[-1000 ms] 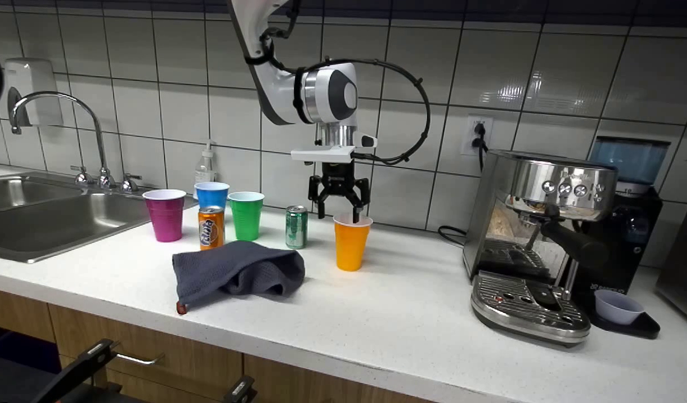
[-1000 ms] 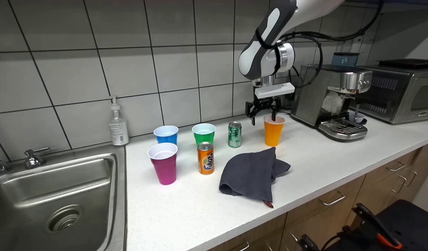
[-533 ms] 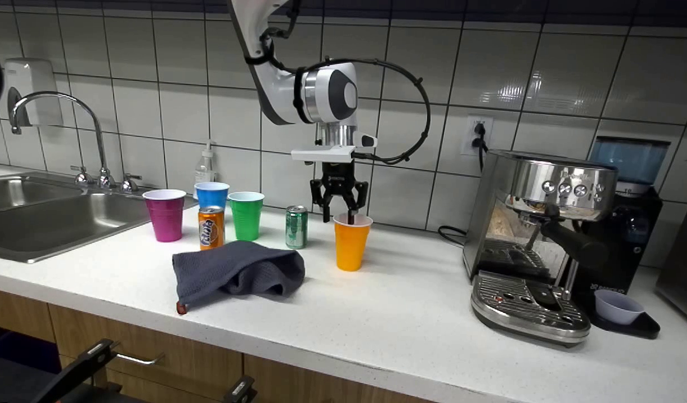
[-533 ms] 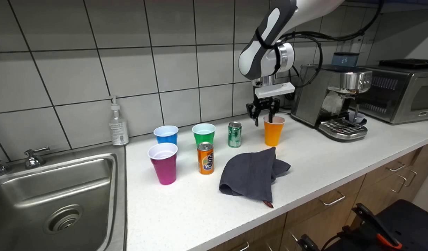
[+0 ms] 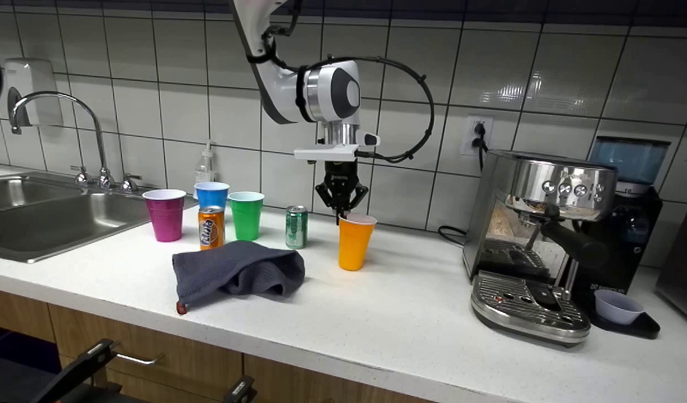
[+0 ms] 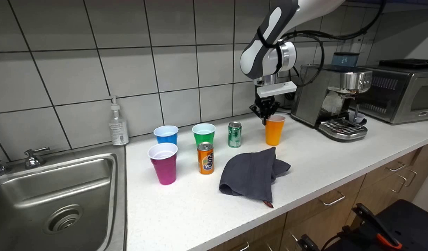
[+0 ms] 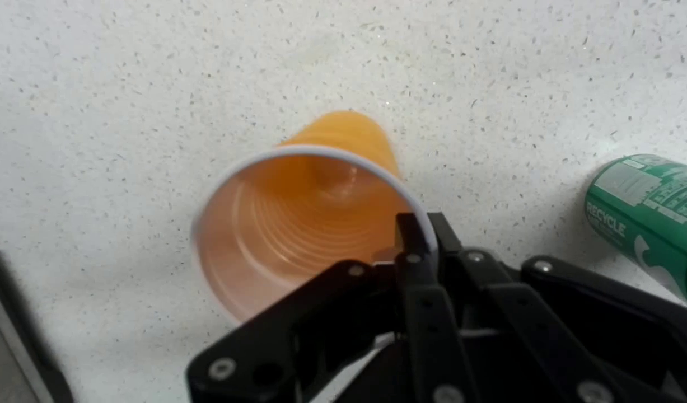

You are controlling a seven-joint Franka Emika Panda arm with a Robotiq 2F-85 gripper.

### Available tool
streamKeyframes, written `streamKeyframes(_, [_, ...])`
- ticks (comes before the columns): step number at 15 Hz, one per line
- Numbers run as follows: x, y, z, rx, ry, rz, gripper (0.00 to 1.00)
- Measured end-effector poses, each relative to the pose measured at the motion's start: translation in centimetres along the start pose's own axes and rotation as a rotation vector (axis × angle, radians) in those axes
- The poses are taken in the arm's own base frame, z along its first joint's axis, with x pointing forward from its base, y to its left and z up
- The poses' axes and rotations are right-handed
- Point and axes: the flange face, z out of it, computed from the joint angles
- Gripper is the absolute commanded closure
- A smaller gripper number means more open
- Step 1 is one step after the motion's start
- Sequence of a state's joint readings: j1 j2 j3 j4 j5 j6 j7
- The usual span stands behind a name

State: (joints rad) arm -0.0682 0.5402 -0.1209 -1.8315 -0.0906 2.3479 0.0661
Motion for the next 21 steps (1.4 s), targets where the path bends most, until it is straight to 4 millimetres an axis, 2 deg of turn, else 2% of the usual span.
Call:
streamKeyframes(7, [-0.7, 1.5, -1.5, -0.026, 0.014, -0.005, 0.99])
streamKeyframes(11, [-1.7, 1.7, -3.2, -0.038, 0.028, -0.027, 0.99])
streamKeyframes(21, [-5.5, 0.2, -8.4, -0.044, 0.115, -0.089, 0.99])
